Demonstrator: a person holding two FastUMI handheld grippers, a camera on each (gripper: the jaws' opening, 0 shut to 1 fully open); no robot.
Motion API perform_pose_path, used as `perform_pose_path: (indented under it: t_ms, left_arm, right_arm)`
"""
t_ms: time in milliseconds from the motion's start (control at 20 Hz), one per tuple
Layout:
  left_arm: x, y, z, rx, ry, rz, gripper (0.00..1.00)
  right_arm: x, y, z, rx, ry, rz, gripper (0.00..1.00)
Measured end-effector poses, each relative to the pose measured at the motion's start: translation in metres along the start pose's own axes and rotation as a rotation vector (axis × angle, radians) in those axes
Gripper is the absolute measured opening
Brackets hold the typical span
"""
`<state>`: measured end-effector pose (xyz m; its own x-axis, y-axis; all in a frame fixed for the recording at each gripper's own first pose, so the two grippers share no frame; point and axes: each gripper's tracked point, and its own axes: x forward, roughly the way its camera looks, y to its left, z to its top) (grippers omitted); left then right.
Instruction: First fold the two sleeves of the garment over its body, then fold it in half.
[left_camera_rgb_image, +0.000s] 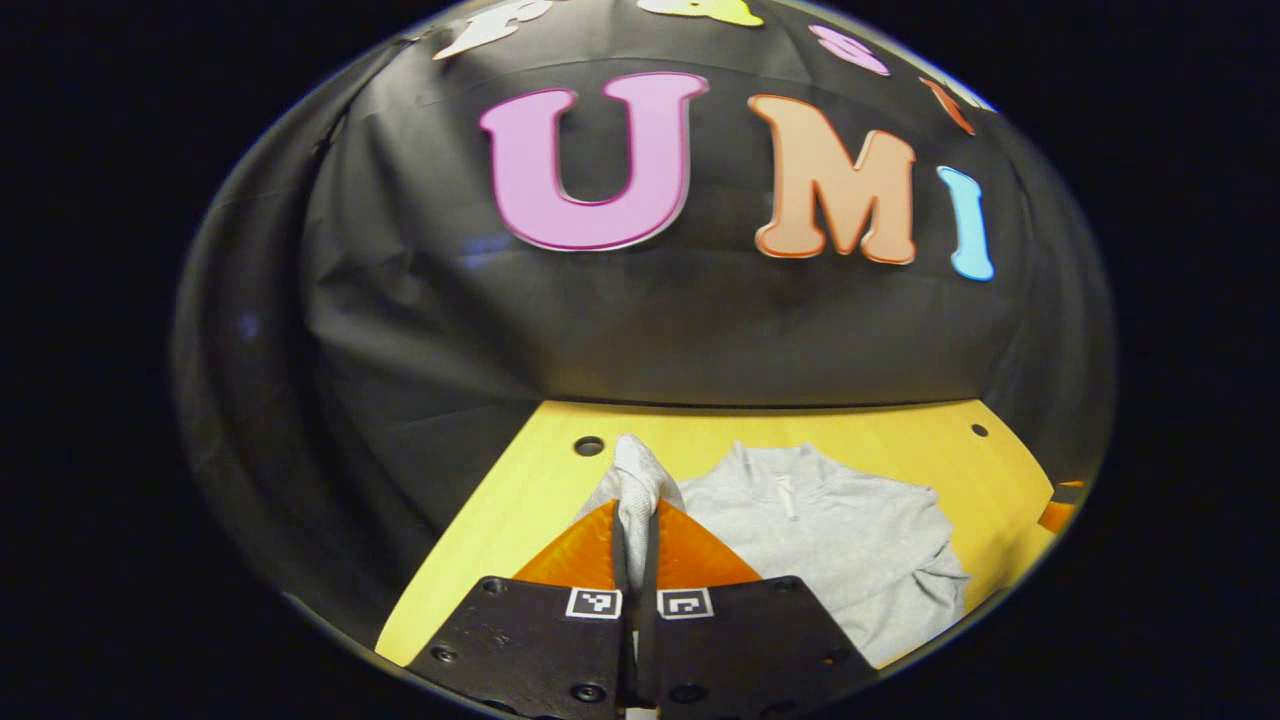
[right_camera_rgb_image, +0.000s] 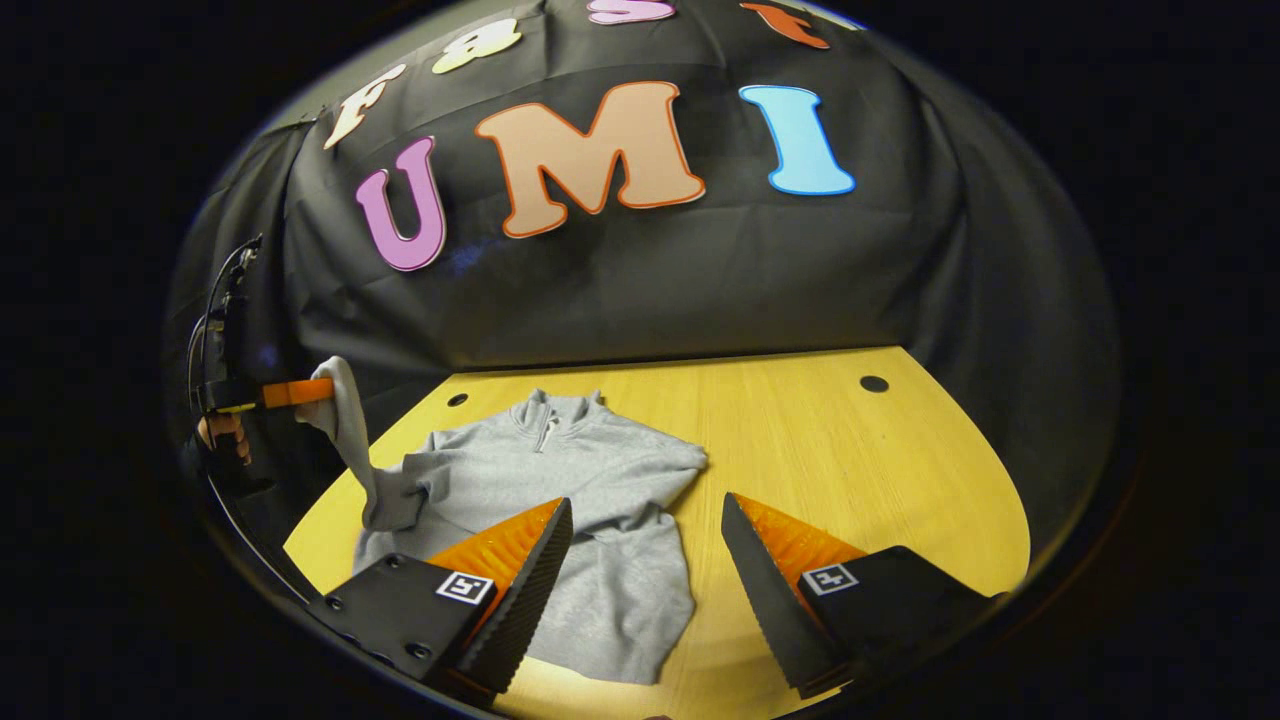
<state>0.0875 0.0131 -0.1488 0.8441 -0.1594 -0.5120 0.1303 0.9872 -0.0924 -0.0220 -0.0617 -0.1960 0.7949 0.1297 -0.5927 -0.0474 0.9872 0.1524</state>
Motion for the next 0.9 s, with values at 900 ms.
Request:
perform_pose_path:
  t_ms: [900]
  left_arm:
    - [0.060, -0.226, -0.056, 0.154, 0.144, -0.306, 0.00]
  right_arm:
    - [-0.054, -0.099, -0.022, 0.098, 0.007, -0.141, 0.96]
